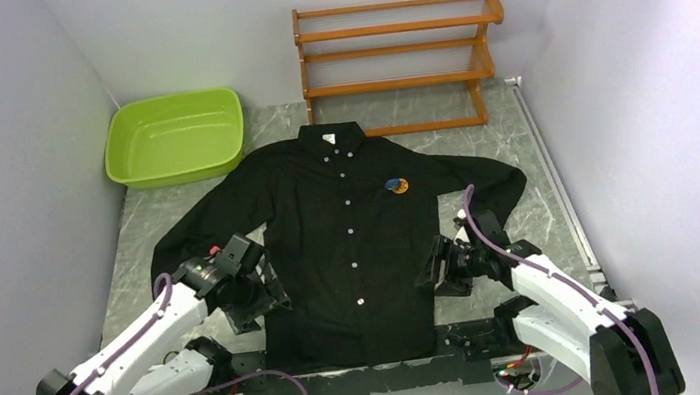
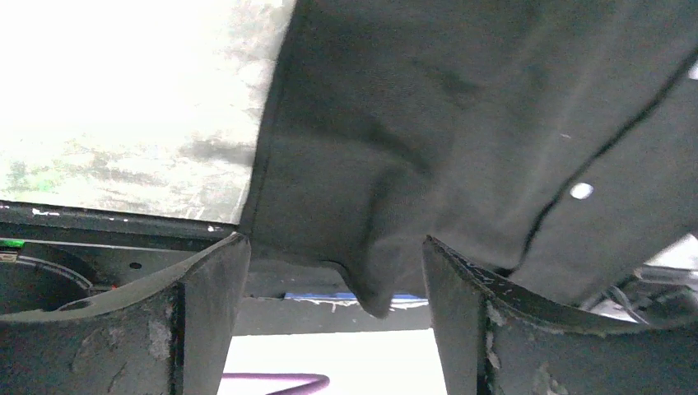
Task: Pin the brooch onto the clothing
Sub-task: Flatten out the clothes at the center of the board.
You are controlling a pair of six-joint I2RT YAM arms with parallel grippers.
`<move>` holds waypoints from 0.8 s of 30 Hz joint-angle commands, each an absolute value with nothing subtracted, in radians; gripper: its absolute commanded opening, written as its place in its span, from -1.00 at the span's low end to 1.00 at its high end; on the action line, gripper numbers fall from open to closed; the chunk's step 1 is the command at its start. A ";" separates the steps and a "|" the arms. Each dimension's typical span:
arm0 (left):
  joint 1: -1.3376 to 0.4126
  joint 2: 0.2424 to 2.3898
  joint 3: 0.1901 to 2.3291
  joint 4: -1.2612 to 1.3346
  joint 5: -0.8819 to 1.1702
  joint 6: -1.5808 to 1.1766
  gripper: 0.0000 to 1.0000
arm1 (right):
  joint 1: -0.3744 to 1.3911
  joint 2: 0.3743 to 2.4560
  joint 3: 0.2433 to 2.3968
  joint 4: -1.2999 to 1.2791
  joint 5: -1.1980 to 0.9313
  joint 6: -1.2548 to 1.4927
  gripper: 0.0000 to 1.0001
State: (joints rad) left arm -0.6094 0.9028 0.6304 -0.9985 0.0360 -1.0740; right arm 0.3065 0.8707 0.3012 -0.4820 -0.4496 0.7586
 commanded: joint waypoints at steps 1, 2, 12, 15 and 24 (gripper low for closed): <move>-0.637 0.992 0.569 -0.928 0.025 -1.134 0.61 | 0.307 0.966 0.272 -0.448 -0.505 0.751 0.03; -0.641 1.013 0.557 -0.913 0.019 -1.138 0.60 | 0.307 0.983 0.285 -0.457 -0.516 0.738 -0.13; -0.746 1.226 0.596 -0.995 -0.189 -1.180 0.40 | 0.309 0.875 0.577 -0.823 -0.329 0.661 -1.00; -0.791 1.296 0.631 -1.005 -0.225 -1.191 0.23 | 0.309 0.890 0.639 -0.856 -0.364 0.643 -1.00; -0.828 1.395 0.668 -0.875 -0.138 -1.090 -0.90 | 0.400 1.014 0.722 -0.774 -0.428 0.550 -0.30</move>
